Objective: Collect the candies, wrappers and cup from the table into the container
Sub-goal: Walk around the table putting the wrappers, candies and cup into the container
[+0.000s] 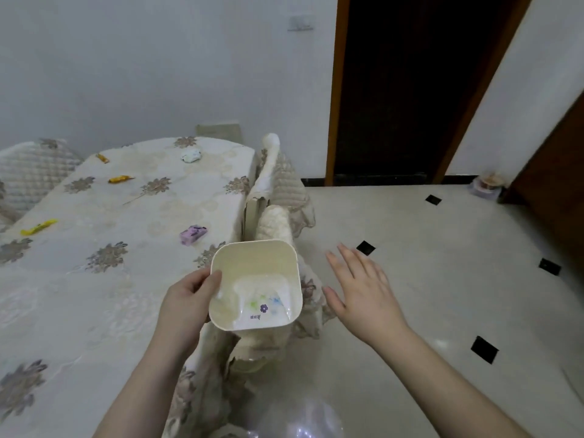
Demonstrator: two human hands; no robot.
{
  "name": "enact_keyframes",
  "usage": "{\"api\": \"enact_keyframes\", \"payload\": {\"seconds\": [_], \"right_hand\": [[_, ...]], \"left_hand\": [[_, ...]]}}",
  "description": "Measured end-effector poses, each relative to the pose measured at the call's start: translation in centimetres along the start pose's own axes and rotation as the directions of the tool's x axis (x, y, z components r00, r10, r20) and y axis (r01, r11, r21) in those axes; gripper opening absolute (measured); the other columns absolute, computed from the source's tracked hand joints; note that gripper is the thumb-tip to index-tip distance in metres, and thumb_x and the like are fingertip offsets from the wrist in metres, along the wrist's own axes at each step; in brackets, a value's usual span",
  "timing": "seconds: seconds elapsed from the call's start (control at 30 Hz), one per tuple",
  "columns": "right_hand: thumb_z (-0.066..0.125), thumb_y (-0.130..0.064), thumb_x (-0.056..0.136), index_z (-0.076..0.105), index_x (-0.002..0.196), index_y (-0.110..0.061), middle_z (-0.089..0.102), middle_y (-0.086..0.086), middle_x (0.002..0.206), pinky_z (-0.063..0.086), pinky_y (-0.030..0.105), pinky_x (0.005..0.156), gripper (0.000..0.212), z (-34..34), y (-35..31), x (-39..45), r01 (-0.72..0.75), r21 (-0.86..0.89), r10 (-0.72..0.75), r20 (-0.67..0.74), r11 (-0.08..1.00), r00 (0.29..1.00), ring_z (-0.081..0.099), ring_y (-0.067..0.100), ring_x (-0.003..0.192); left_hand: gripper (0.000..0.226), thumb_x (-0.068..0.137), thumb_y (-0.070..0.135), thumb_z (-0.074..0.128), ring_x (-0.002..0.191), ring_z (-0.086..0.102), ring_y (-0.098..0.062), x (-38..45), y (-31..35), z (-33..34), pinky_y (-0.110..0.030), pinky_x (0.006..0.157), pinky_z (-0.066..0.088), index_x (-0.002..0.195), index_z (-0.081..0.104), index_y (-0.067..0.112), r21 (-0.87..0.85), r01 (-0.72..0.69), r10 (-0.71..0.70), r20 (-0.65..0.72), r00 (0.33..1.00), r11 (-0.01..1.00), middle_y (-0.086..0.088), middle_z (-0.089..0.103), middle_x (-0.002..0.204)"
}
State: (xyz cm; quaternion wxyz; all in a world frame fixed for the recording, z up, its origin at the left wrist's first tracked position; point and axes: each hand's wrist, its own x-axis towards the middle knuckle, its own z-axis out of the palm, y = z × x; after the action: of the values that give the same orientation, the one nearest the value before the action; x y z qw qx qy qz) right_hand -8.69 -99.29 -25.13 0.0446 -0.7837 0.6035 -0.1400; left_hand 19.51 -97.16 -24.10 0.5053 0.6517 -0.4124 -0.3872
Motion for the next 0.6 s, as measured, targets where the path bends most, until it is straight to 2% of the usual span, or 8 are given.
{"api": "enact_keyframes", "payload": {"seconds": [0.07,0.13,0.23,0.33,0.4,0.5,0.6], "right_hand": [[0.045,-0.047,0.093,0.029,0.148,-0.024,0.029,0.004,0.155,0.024,0.042,0.112,0.062,-0.6,2.1,-0.3,-0.024,-0.02,0.024,0.012,1.0,1.0,0.028,0.027,0.141],[0.049,-0.044,0.092,0.034,0.147,-0.022,0.033,0.006,0.153,0.027,0.042,0.111,0.061,-1.1,3.7,-0.4,-0.057,-0.027,0.057,-0.014,0.998,0.998,0.032,0.028,0.139],[0.053,-0.041,0.091,0.037,0.145,-0.019,0.04,0.008,0.149,0.03,0.043,0.109,0.06,-1.6,5.7,-0.2,-0.1,-0.042,0.097,-0.052,0.994,0.994,0.038,0.029,0.135],[0.051,-0.04,0.091,0.037,0.144,-0.017,0.042,0.009,0.148,0.031,0.046,0.108,0.059,-1.4,7.5,0.9,-0.115,-0.081,0.109,-0.074,0.99,0.991,0.04,0.031,0.134],[0.051,-0.04,0.092,0.038,0.144,-0.017,0.04,0.01,0.149,0.03,0.048,0.109,0.059,-1.2,8.5,1.8,-0.133,-0.098,0.127,-0.066,0.986,0.99,0.039,0.031,0.134],[0.04,-0.045,0.095,0.031,0.148,-0.021,0.031,0.007,0.155,0.021,0.047,0.115,0.059,-1.1,10.2,4.1,-0.162,-0.135,0.161,-0.013,0.978,0.987,0.029,0.029,0.14],[0.028,-0.047,0.098,0.022,0.15,-0.024,0.02,0.001,0.159,0.01,0.044,0.117,0.058,-1.1,11.5,6.7,-0.157,-0.176,0.165,0.026,0.972,0.986,0.017,0.024,0.144]], "left_hand": [[0.023,0.097,0.016,0.06,0.041,0.05,-0.004,0.1,0.7,2.1,-0.015,0.037,0.037,0.085,0.078,0.019,-0.008,0.021,-0.021,0.018,1.0,1.0,0.008,0.064,0.055],[0.021,0.098,0.016,0.06,0.042,0.054,-0.004,0.3,1.4,4.0,-0.016,0.037,0.039,0.086,0.076,0.014,-0.012,0.038,-0.037,0.05,0.998,0.999,0.008,0.065,0.055],[0.019,0.097,0.019,0.062,0.051,0.063,-0.009,1.0,2.3,6.5,-0.022,0.042,0.047,0.09,0.079,0.019,-0.033,0.039,-0.036,0.094,0.995,0.999,0.003,0.073,0.066],[0.017,0.086,0.037,0.065,0.06,0.068,-0.013,2.5,2.6,8.6,-0.03,0.051,0.052,0.093,0.08,0.034,-0.039,0.025,-0.019,0.143,0.989,0.999,0.001,0.077,0.076],[0.025,0.079,0.046,0.065,0.064,0.067,-0.016,3.7,2.7,10.0,-0.035,0.058,0.051,0.096,0.08,0.035,-0.038,0.025,-0.017,0.184,0.983,0.999,0.0,0.078,0.079],[0.017,0.093,0.03,0.064,0.06,0.066,-0.012,5.8,2.8,12.5,-0.026,0.051,0.049,0.094,0.081,0.034,-0.074,0.03,-0.015,0.198,0.98,0.997,0.0,0.078,0.077],[0.022,0.097,0.02,0.062,0.062,0.07,-0.008,8.3,3.5,14.7,-0.018,0.049,0.051,0.093,0.081,0.031,-0.099,0.04,-0.019,0.206,0.978,0.994,-0.001,0.08,0.081]]}}
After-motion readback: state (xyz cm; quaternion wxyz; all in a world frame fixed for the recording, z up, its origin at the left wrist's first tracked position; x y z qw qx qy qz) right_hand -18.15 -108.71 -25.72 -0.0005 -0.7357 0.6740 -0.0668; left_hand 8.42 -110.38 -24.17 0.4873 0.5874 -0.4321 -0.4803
